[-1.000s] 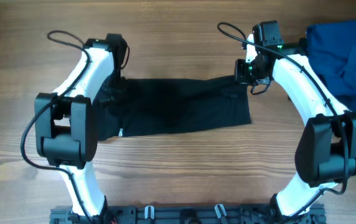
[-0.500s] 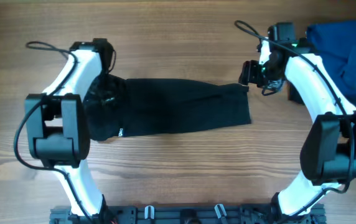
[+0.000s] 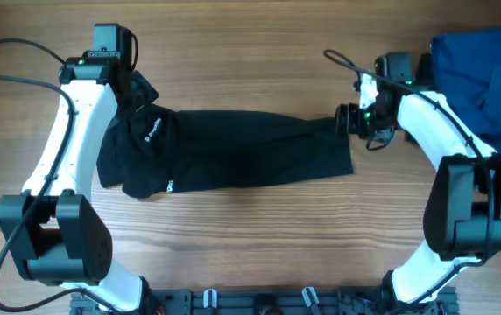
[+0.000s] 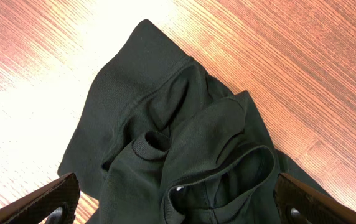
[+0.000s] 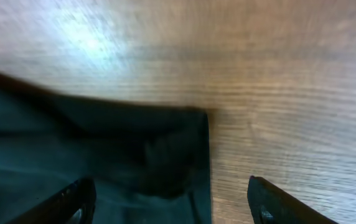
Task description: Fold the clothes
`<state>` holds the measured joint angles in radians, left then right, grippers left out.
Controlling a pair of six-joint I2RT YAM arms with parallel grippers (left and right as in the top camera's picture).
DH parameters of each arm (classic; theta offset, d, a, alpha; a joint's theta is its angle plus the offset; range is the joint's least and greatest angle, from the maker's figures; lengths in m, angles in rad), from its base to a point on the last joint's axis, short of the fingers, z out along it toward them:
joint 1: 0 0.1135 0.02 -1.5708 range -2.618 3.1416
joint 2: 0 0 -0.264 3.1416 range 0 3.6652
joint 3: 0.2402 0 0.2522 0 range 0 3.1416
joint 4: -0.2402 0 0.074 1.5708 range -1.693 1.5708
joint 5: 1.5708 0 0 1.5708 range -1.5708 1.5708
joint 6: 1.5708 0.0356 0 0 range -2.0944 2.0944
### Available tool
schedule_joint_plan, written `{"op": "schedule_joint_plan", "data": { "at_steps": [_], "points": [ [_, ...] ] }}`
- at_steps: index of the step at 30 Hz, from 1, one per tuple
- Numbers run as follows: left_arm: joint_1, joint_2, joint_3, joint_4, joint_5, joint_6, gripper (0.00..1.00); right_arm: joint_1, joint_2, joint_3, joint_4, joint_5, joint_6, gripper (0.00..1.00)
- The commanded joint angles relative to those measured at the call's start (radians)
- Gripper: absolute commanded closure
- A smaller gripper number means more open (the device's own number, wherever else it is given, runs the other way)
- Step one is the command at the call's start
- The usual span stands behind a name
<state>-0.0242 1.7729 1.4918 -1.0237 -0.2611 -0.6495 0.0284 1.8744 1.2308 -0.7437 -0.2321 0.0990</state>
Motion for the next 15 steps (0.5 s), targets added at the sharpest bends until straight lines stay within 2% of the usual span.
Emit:
{"op": "schedule_joint_plan", "data": {
  "at_steps": [1,10,12,13,15],
  "points": [
    [0.001,-0.019,0.003,0.003,-0.006,-0.012,0.0,0.015,0.002,-0.063,0.034,-0.021,-0.02,0.22],
    [0.001,-0.019,0.003,0.002,-0.006,-0.01,0.0,0.093,0.002,-0.193,0.202,-0.05,-0.018,0.23],
    [0.001,-0.019,0.002,-0.001,-0.006,-0.01,0.0,0.111,0.003,-0.212,0.23,-0.05,-0.012,0.28],
    [0.001,-0.019,0.002,-0.002,-0.006,-0.01,0.0,0.113,0.005,-0.217,0.235,-0.05,-0.008,0.33],
    [0.001,-0.019,0.002,-0.005,-0.006,-0.01,0.0,0.111,0.007,-0.218,0.233,-0.026,0.021,0.66]
  ]
}}
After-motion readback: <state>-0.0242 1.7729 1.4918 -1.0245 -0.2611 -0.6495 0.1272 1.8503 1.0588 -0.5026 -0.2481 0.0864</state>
